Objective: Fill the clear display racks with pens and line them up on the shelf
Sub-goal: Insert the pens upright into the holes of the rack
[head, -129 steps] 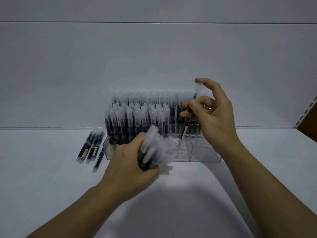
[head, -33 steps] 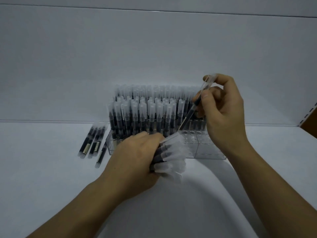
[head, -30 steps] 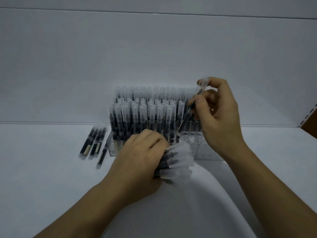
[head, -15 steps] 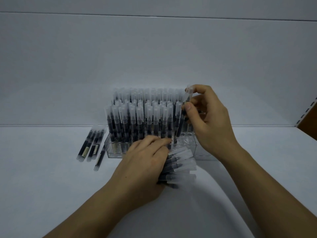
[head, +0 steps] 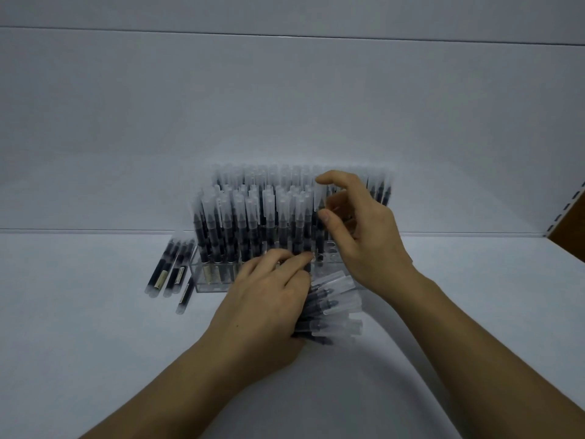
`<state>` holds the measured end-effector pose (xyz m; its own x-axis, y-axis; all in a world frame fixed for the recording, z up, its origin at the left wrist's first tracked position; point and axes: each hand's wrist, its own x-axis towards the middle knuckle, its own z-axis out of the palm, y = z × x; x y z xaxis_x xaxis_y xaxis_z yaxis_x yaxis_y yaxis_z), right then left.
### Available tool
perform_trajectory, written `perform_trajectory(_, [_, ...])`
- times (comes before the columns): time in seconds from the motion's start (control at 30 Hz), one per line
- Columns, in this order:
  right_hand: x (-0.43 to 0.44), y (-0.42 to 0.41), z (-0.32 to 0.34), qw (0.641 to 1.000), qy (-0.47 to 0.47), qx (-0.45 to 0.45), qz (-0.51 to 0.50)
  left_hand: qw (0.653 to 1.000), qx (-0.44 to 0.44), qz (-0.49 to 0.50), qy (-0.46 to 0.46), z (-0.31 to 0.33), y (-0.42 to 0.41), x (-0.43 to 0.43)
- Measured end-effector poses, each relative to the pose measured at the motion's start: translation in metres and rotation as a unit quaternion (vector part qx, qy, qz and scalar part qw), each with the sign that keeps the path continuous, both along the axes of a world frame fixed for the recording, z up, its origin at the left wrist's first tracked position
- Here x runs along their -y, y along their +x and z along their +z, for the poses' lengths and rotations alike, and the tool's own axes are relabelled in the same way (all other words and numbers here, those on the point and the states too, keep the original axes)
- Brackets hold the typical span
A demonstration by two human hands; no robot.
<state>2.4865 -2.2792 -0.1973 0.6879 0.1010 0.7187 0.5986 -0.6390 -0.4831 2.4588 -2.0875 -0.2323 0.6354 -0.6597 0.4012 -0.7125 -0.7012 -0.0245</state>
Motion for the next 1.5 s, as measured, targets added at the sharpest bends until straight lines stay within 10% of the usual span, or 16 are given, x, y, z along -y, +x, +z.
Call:
perform_trajectory(0.37, [0.002, -0.003, -0.001, 1.0, 0.002, 0.007, -0.027, 0.983, -0.033, -0.009, -0.182, 0.007, -0.001, -0.004])
perform_trajectory(0.57, [-0.005, -0.017, 0.009, 0.994, 0.093, -0.033, 0.056, 0.809, -0.284, 0.001, -0.515, 0.024, -0.011, -0.004])
perform_trajectory(0.7, [-0.012, -0.023, 0.01, 0.981, 0.102, -0.093, 0.137, 0.775, -0.277, -0.024, -0.568, 0.03, -0.006, -0.007])
perform_trajectory(1.33, [-0.019, -0.024, 0.021, 0.931, 0.273, -0.132, 0.204, 0.732, -0.277, -0.05, -0.621, 0.026, 0.002, -0.012])
perform_trajectory(1.5, [-0.005, -0.021, 0.029, 0.913, 0.352, -0.123, 0.163, 0.799, -0.189, 0.019, -0.571, 0.028, 0.003, -0.02])
